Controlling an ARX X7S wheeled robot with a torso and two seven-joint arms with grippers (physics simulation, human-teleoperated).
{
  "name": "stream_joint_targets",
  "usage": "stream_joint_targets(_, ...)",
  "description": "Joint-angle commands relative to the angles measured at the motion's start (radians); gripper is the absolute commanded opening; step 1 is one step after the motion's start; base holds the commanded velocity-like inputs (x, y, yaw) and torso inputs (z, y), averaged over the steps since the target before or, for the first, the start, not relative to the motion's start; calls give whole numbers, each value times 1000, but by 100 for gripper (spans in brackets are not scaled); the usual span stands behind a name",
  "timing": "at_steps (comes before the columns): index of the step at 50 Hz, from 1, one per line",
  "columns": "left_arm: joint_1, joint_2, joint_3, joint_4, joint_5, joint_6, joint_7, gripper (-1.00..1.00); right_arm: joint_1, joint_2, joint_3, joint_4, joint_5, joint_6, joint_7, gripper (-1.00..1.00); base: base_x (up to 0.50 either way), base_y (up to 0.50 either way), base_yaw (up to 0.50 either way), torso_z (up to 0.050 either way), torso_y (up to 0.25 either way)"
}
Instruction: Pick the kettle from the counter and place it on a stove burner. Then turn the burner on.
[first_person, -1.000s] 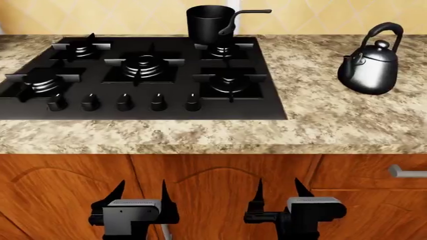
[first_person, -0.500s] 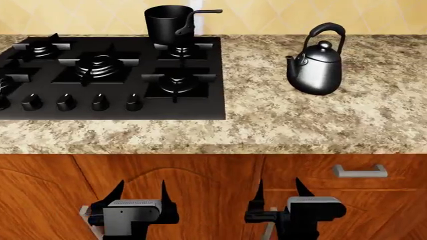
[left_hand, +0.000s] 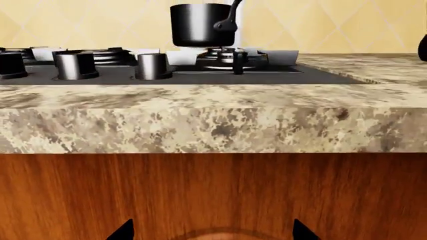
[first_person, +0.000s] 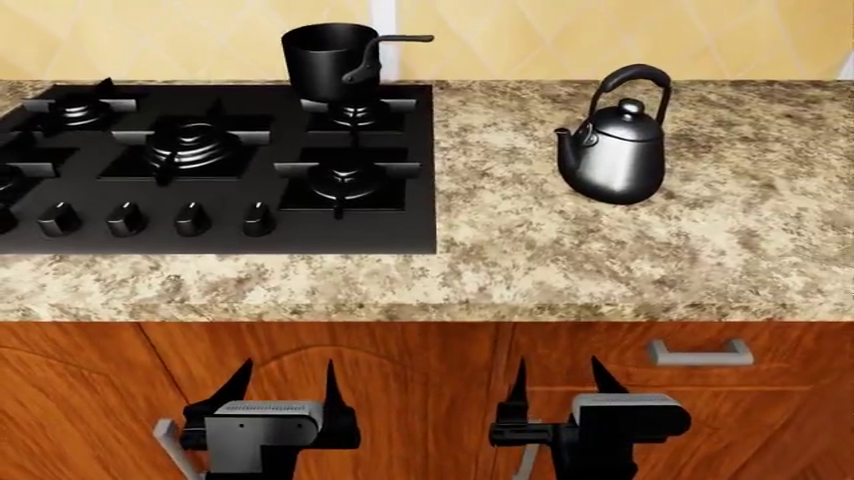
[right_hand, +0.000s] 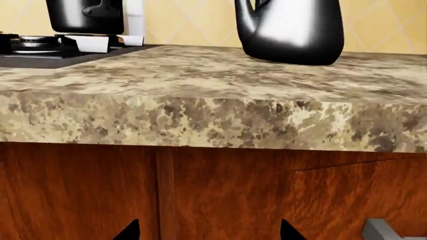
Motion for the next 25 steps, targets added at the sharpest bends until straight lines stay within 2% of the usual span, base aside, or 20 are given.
stream_joint_targets(1, -3, -12, 12, -4, -22, 4, -4, 100, 2, 11, -16, 0, 10, 1, 15, 100, 0, 0, 0, 50, 0)
stream_joint_targets(22, -8, -31, 39, 5, -3, -10, -43, 100, 5, 26, -27, -12, 51, 15, 29, 100, 0, 0, 0, 50, 0)
stream_joint_targets(24, -4, -30, 30, 19, -22, -18, -46, 100, -6, 15, -3, -68, 108, 78, 38, 100, 0, 0, 0, 19, 0)
stream_joint_targets(25, -3, -45, 41, 65, 6, -76, -58, 100, -23, 25, -16, -189, 98, 147, 57, 100, 0, 0, 0, 0, 0)
